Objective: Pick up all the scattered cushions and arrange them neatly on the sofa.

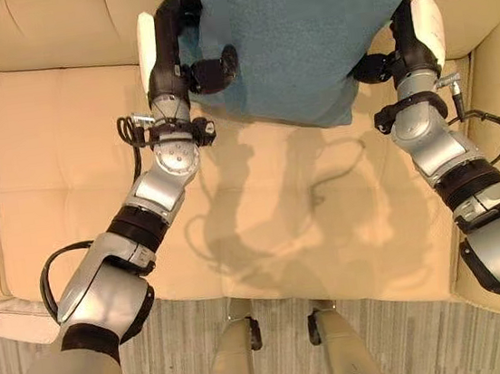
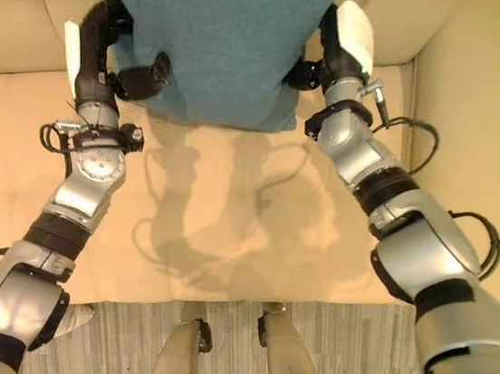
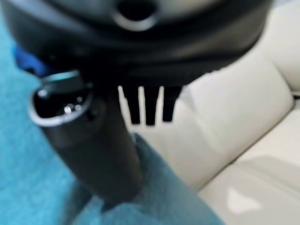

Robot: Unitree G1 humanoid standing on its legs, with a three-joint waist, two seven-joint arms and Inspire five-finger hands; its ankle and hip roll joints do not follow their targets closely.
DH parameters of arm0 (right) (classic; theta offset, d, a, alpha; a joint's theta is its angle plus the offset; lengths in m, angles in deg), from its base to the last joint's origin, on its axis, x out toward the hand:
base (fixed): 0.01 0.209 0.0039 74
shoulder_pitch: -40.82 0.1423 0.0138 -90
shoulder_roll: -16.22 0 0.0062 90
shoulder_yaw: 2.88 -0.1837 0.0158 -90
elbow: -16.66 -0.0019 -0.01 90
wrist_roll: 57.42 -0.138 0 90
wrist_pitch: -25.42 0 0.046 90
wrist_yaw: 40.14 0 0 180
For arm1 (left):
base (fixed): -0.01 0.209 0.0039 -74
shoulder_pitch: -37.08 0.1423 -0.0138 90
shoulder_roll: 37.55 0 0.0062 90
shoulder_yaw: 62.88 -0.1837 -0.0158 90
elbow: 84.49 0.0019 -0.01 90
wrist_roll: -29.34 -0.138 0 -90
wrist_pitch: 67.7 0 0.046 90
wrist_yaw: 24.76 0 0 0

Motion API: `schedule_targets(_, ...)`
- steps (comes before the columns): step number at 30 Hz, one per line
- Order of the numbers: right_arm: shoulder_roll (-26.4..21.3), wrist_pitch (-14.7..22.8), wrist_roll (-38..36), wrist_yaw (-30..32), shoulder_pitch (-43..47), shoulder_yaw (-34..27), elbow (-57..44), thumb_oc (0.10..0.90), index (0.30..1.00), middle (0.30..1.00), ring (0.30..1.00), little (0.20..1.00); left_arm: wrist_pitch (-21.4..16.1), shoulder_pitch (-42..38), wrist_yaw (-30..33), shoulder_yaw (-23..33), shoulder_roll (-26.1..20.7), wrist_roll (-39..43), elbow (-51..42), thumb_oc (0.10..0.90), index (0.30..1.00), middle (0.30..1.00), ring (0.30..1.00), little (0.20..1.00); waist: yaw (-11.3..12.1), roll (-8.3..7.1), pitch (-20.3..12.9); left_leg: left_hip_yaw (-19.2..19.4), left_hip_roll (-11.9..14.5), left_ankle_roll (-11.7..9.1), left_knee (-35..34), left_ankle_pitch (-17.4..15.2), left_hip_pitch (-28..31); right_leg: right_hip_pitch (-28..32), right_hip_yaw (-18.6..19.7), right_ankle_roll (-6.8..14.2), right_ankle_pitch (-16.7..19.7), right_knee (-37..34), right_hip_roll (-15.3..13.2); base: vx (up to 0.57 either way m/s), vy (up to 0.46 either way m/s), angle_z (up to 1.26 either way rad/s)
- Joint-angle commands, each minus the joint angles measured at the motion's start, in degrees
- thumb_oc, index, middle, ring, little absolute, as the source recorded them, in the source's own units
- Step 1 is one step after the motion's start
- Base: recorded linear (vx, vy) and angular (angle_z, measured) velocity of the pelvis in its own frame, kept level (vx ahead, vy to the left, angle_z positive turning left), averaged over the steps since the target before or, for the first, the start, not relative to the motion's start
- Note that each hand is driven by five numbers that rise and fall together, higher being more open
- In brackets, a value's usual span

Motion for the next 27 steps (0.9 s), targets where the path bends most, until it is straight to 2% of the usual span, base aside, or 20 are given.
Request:
schedule_targets(1,2.15,5.65,-0.02,0.60,3.87,-0.27,-7.29,0.800,0.900,0.900,0.900,0.900,-7.71,-3.79,-1.73,-0.09,2.33,-1.51,-4.74,0.800,0.900,0.900,0.900,0.900,0.13,-1.87,-7.38,1.75,0.32,-3.46,0.30,-11.05,1.81,-0.41,-1.50,2.88,-4.04,0.46,0.70,0.00,-0.004,-0.07)
schedule_targets(6,-4.17,5.94,-0.09,-0.72,-5.95,-7.53,-15.51,0.800,0.900,0.900,0.900,0.900,-7.30,7.04,-4.51,6.70,-3.47,-0.19,-10.35,0.800,0.900,0.900,0.900,0.900,0.45,-2.14,-8.28,1.98,0.45,-3.46,0.30,-12.18,4.57,2.37,-1.72,2.68,-5.13,0.46,0.87,0.01,-0.009,-0.14)
schedule_targets(8,-6.49,6.20,-0.29,-1.99,-11.69,-10.85,-18.89,0.800,0.900,0.900,0.900,0.900,-7.35,12.03,-5.74,9.95,-5.48,0.60,-12.86,0.800,0.900,0.900,0.900,0.900,0.45,-2.30,-8.96,2.12,0.53,-3.40,0.30,-12.55,5.60,3.55,-1.84,2.65,-5.57,0.46,0.86,0.02,-0.006,-0.01)
schedule_targets(9,-8.05,6.37,-0.36,-3.58,-17.18,-14.04,-21.61,0.800,0.900,0.900,0.900,0.900,-7.45,16.92,-7.17,12.95,-7.17,1.15,-15.33,0.800,0.900,0.900,0.900,0.900,0.41,-2.56,-9.51,2.21,0.63,-3.32,0.30,-12.94,6.86,4.89,-1.89,2.58,-5.92,0.46,0.91,0.00,0.000,0.00)
schedule_targets(10,-8.03,6.33,-0.34,-3.60,-17.31,-14.15,-21.73,0.800,0.900,0.900,0.900,0.900,-7.41,16.99,-7.17,12.94,-7.20,1.14,-15.42,0.800,0.900,0.900,0.900,0.900,0.41,-2.61,-9.60,2.21,0.60,-3.31,0.30,-12.70,6.67,4.71,-1.89,2.57,-5.74,0.46,0.88,0.00,0.000,0.00)
schedule_targets(12,-8.73,6.58,-0.53,-7.24,-27.71,-19.14,-27.23,0.800,0.900,0.900,0.900,0.900,-7.31,25.84,-9.67,18.00,-9.06,1.75,-19.91,0.800,0.900,0.900,0.900,0.900,0.27,-2.97,-10.64,2.32,0.65,-3.13,0.30,-13.40,8.89,7.11,-2.00,2.51,-6.31,0.46,1.00,0.05,-0.015,0.00)
schedule_targets(15,-7.79,7.07,0.54,-10.71,-37.35,-23.25,-32.08,0.800,0.900,0.900,0.900,0.900,-7.02,34.84,-12.33,22.27,-8.57,1.25,-24.03,0.800,0.900,0.900,0.900,0.900,0.21,-3.14,-11.28,2.23,0.69,-2.88,0.30,-14.21,11.49,9.89,-2.16,2.46,-7.18,0.46,0.90,0.06,-0.009,0.03)
schedule_targets(17,-7.19,7.15,0.81,-11.63,-39.83,-24.41,-33.27,0.800,0.900,0.900,0.900,0.900,-6.85,37.13,-12.99,23.15,-8.11,0.91,-24.91,0.800,0.900,0.900,0.900,0.900,0.21,-3.16,-11.46,2.30,0.71,-2.84,0.30,-14.46,12.35,10.74,-2.23,2.44,-7.42,0.46,0.86,0.03,-0.011,0.04)
schedule_targets(18,-5.41,7.61,0.39,-13.92,-45.31,-26.64,-35.13,0.800,0.900,0.900,0.900,0.900,-6.61,42.12,-14.49,25.03,-6.49,-0.07,-26.40,0.800,0.900,0.900,0.900,0.900,0.11,-3.04,-11.44,2.15,0.85,-2.69,0.30,-15.00,14.06,12.51,-2.43,2.39,-8.17,0.46,0.83,0.02,-0.010,0.04)
schedule_targets(19,-5.36,7.49,0.43,-13.99,-45.71,-26.85,-35.45,0.800,0.900,0.900,0.900,0.900,-6.50,42.35,-14.49,24.99,-6.49,-0.11,-26.63,0.800,0.900,0.900,0.900,0.900,0.13,-3.09,-11.59,2.12,0.81,-2.68,0.30,-14.77,13.93,12.40,-2.46,2.39,-8.01,0.46,0.79,0.04,-0.029,0.05)
schedule_targets(20,-2.91,7.88,0.29,-16.33,-50.69,-27.91,-36.26,0.800,0.900,0.900,0.900,0.900,-5.99,46.80,-15.84,26.00,-4.79,-1.55,-27.51,0.800,0.900,0.900,0.900,0.900,0.19,-3.06,-11.85,1.99,0.89,-2.54,0.30,-15.00,15.45,14.01,-2.71,2.27,-8.49,0.46,0.78,0.01,-0.028,0.06)
schedule_targets(23,-2.06,7.84,0.18,-17.55,-53.43,-28.85,-36.39,0.800,0.900,0.900,0.900,0.900,-5.85,49.52,-16.87,26.80,-4.21,-2.05,-28.12,0.800,0.900,0.900,0.900,0.900,0.22,-3.01,-12.23,1.87,1.00,-2.50,0.30,-15.17,16.12,14.69,-2.91,2.23,-8.75,0.46,0.73,0.00,-0.014,0.00)
schedule_targets(24,1.25,8.16,0.52,-19.67,-60.21,-30.45,-35.68,0.800,0.900,0.900,0.900,0.900,-5.21,56.73,-19.35,28.79,-2.11,-2.45,-27.75,0.800,0.900,0.900,0.900,0.900,0.41,-3.00,-12.82,1.49,1.30,-2.46,0.30,-15.41,18.11,17.10,-3.57,2.06,-9.40,0.46,0.81,0.01,-0.052,0.04)
schedule_targets(27,3.06,8.23,1.36,-20.53,-63.56,-31.14,-34.22,0.800,0.900,0.900,0.900,0.900,-4.50,60.88,-20.57,29.74,-0.61,-3.10,-26.43,0.800,0.900,0.900,0.900,0.900,0.55,-2.96,-13.27,1.29,1.54,-2.34,0.30,-15.51,19.46,18.47,-3.90,1.86,-9.90,0.85,0.92,0.00,-0.044,0.08)
